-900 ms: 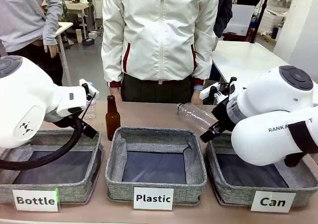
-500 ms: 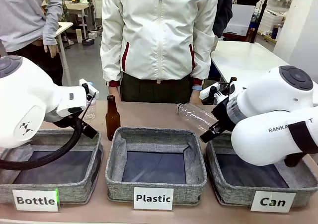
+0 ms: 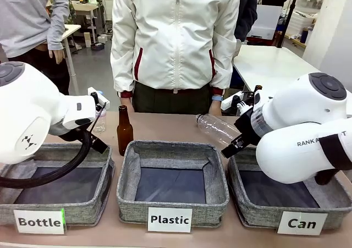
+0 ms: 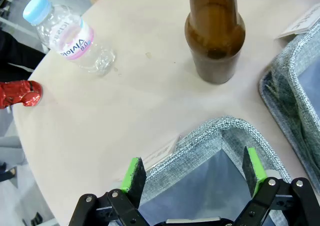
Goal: Sort the can waste into the basket.
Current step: Pick up the can waste from the table and place it in the right Fabric basket.
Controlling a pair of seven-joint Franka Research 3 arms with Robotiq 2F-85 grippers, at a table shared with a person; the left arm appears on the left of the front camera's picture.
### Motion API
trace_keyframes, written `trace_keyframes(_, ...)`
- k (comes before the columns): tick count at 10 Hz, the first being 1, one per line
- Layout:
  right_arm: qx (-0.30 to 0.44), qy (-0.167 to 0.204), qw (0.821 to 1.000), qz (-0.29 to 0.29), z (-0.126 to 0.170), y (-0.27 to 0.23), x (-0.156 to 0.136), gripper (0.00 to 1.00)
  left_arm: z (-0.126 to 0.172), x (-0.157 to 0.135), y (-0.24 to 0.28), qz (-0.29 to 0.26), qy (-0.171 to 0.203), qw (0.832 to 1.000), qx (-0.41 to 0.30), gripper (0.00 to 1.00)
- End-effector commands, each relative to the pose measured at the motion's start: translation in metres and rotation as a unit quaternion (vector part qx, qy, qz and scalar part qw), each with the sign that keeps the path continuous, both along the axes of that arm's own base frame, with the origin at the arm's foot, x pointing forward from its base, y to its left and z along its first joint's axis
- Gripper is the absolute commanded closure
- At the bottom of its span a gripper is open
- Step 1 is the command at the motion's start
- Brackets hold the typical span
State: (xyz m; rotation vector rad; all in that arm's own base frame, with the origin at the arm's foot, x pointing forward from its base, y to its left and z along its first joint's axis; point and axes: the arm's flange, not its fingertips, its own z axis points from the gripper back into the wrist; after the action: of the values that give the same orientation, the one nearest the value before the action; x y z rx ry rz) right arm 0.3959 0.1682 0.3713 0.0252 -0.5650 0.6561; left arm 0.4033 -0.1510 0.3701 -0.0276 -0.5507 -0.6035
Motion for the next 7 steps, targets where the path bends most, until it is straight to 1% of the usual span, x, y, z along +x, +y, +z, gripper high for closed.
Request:
trace_keyframes(1, 0.000, 0.000, 1.000, 0.000, 0.0000, 0.0000, 0.0000, 0.00, 0.0001, 0.0000, 0.0000, 0.000, 0.000, 1.000, 0.000, 0.00)
trace_keyframes(7, 0.000, 0.000, 1.000, 0.000, 0.0000, 0.0000, 0.0000, 0.00, 0.0001, 0.0000, 0.0000, 0.000, 0.000, 1.000, 0.000, 0.00)
